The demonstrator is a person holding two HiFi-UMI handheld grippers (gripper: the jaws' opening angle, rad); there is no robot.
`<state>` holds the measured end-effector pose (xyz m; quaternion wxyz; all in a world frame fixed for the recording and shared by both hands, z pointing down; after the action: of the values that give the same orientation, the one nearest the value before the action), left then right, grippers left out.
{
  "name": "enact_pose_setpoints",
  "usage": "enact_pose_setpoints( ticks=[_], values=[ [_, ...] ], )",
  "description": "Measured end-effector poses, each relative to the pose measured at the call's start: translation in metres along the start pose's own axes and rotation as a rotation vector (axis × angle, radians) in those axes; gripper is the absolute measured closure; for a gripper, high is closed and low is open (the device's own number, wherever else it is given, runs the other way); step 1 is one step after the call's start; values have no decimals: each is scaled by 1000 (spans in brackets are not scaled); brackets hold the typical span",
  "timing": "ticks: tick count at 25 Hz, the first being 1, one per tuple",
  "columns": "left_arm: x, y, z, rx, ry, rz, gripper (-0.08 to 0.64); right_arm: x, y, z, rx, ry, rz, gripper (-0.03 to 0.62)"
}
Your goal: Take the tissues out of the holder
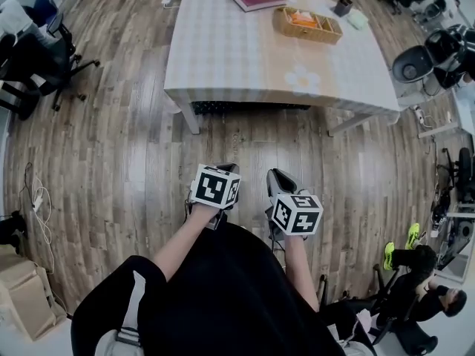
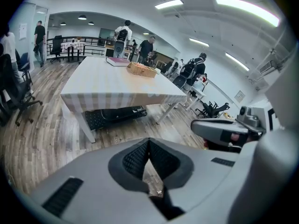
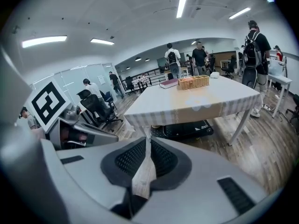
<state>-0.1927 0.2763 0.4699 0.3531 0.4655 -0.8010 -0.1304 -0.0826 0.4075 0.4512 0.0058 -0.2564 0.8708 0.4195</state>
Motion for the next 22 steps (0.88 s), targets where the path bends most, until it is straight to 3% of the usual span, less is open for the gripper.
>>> enact_pose_setpoints(
  ticks=[7, 13, 22],
  values=[
    [23, -24, -11, 9, 31, -7, 560, 9, -23, -29, 1, -50, 18, 510],
    [31, -45, -23, 21, 76, -33, 560, 9, -39, -43, -11, -15, 5, 509],
    [35, -61, -41, 66, 84, -28, 560, -5, -39, -58, 33, -18, -43, 509]
  ],
)
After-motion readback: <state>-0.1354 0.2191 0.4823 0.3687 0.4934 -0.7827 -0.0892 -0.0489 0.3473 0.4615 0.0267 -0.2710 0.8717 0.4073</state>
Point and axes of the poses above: the fingertips, and each gripper's own axes: z backward along the fingers, x to its left, y out of its underside, the point moved 8 cm from there along z, backward along the fingers, and after that the axes turned 6 degrees about y, right-handed, at the moved point
